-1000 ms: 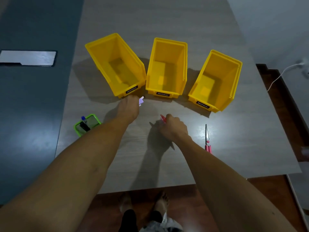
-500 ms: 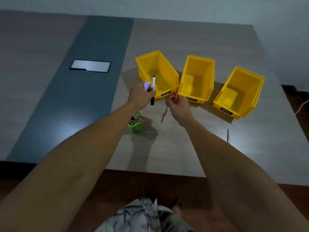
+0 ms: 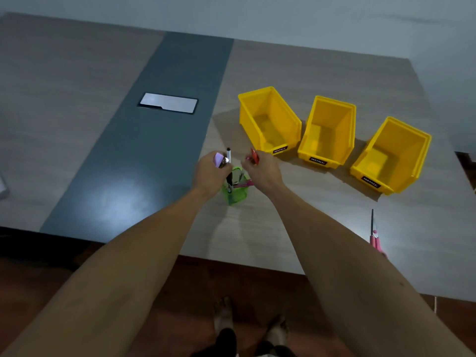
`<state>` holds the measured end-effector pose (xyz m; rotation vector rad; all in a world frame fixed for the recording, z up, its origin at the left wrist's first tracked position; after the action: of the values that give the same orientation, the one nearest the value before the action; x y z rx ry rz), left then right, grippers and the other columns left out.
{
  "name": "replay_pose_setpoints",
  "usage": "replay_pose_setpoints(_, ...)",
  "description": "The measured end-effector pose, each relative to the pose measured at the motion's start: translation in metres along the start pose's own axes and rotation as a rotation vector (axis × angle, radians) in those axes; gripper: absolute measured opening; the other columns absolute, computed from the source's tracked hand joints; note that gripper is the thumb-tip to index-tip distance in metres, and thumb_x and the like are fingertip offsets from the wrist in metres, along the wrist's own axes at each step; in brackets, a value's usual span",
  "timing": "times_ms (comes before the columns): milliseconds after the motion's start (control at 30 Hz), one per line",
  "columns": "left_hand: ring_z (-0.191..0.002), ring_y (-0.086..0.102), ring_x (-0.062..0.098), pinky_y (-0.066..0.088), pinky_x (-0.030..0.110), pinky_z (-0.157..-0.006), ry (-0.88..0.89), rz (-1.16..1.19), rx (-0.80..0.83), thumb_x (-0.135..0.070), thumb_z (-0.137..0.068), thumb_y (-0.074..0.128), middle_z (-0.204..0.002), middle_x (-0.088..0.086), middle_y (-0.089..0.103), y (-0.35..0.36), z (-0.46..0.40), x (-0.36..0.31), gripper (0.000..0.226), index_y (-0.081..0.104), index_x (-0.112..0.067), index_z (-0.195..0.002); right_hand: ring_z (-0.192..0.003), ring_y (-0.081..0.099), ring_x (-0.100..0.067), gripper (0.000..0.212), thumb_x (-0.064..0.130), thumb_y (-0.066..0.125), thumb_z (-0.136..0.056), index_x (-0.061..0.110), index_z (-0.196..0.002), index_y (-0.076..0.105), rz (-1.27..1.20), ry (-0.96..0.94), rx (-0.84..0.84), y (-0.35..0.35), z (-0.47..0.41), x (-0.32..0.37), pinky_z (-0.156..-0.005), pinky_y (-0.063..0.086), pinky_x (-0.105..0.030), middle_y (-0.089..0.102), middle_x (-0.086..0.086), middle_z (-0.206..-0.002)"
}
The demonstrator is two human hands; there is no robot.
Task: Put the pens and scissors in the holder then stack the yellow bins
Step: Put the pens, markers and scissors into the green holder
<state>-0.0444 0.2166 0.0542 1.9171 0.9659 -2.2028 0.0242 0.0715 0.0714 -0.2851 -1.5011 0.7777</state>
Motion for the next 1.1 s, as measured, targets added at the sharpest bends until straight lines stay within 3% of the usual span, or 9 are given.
replay_pose_setpoints(100,-0.063,0.044,0.011,0.039,0.028,-0.06,-0.009,0.018,0.033,-0.034,-0.082,0.069,-0.067,0.002,0.051,-0.003,0.0,0.005,0.036,0.058,-0.001,-0.072,-0.088,0.061,-0.029,0.043,0.051,0.049,-0.09,0.014,-0.099,0.069,0.018,0.068,0.019,-0.002,0.006,0.003,-0.076,0.047,-0.039,0.07,-0.008,-0.094)
replay_pose_setpoints(233,-0.064,0.037,0.017,0.034,0.03,-0.06,-0.157,0.154,-0.005,-0.042,-0.086,0.055,-0.068,0.001,0.04,-0.016,-0.006,0.003,0.031,0.039,-0.022,-0.069,-0.079,0.047,-0.024,0.028,0.027,0.034,-0.101,0.01,-0.099,0.057,-0.22,0.053,-0.068,-0.004,0.002,0.021,-0.063,0.034,-0.039,0.055,-0.01,-0.088)
replay_pose_setpoints(367,-0.082,0.056,0.02,0.041,0.037,-0.071,-0.25,0.229,-0.002,-0.04,-0.092,0.045,-0.081,0.005,0.051,-0.018,-0.015,0.004,0.019,0.05,-0.021,-0.09,-0.07,0.041,-0.014,0.017,0.021,0.044,-0.105,0.013,-0.093,0.052,-0.355,0.014,-0.138,-0.002,-0.014,0.035,-0.062,0.033,-0.033,0.044,0.003,-0.075)
replay_pose_setpoints(533,-0.079,0.066,0.015,0.051,0.03,-0.077,-0.073,0.206,0.078,-0.024,-0.101,0.055,-0.086,0.01,0.069,-0.015,-0.013,0.003,0.027,0.061,-0.003,-0.117,-0.074,0.054,-0.006,0.005,0.015,0.062,-0.097,0.01,-0.098,0.065,-0.333,-0.039,-0.151,-0.003,-0.033,0.033,-0.063,0.043,-0.019,0.062,0.001,-0.086)
replay_pose_setpoints(733,-0.107,0.066,0.023,0.056,0.039,-0.093,-0.109,0.101,0.153,-0.03,-0.085,0.079,-0.121,0.005,0.066,-0.002,0.0,0.022,0.047,0.063,-0.016,-0.127,-0.076,0.058,-0.021,0.013,0.021,0.066,-0.093,0.009,-0.097,0.068,-0.165,-0.012,-0.056,0.015,-0.031,0.009,-0.069,0.048,-0.034,0.064,-0.003,-0.082)
replay_pose_setpoints(833,-0.115,0.061,0.019,0.052,0.034,-0.098,-0.115,-0.027,0.175,-0.038,-0.083,0.079,-0.138,0.001,0.052,0.003,0.003,0.031,0.069,0.053,-0.014,-0.143,-0.099,0.068,-0.032,0.045,0.052,0.061,-0.081,0.019,-0.109,0.073,-0.077,0.118,0.066,0.025,-0.031,0.001,-0.089,0.056,-0.05,0.074,-0.008,-0.106)
replay_pose_setpoints(933,-0.103,0.059,0.014,0.046,0.026,-0.086,-0.129,-0.035,0.067,-0.036,-0.095,0.065,-0.127,0.0,0.054,0.0,-0.003,0.023,0.051,0.056,-0.011,-0.138,-0.107,0.065,-0.032,0.057,0.049,0.061,-0.082,0.01,-0.122,0.068,-0.13,0.186,0.073,0.024,-0.032,-0.007,-0.093,0.054,-0.05,0.069,-0.015,-0.12)
replay_pose_setpoints(1033,-0.078,0.056,0.017,0.044,0.032,-0.07,-0.048,-0.085,-0.081,-0.026,-0.099,0.056,-0.089,0.003,0.063,-0.004,-0.012,0.007,0.023,0.069,-0.008,-0.098,-0.069,0.051,-0.021,0.029,0.028,0.061,-0.092,0.001,-0.085,0.066,-0.186,0.165,0.03,0.008,-0.023,-0.005,-0.067,0.042,-0.037,0.06,-0.016,-0.073)
replay_pose_setpoints(1100,-0.07,0.055,0.018,0.045,0.034,-0.066,-0.021,-0.102,-0.077,-0.023,-0.099,0.053,-0.076,0.002,0.062,0.0,-0.018,-0.003,0.023,0.068,-0.008,-0.089,-0.059,0.041,-0.018,0.033,0.021,0.056,-0.097,0.008,-0.067,0.055,-0.174,0.175,-0.018,-0.001,-0.017,-0.013,-0.061,0.034,-0.035,0.048,-0.005,-0.06)
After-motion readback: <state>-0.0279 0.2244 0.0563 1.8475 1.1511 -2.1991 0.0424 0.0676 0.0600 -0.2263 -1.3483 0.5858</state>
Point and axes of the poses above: each hand's wrist, its own z-axis away from the middle knuckle, its own y-axis out of the palm, x = y × z, the point moved 1 cm from there along -z, towards the middle knuckle
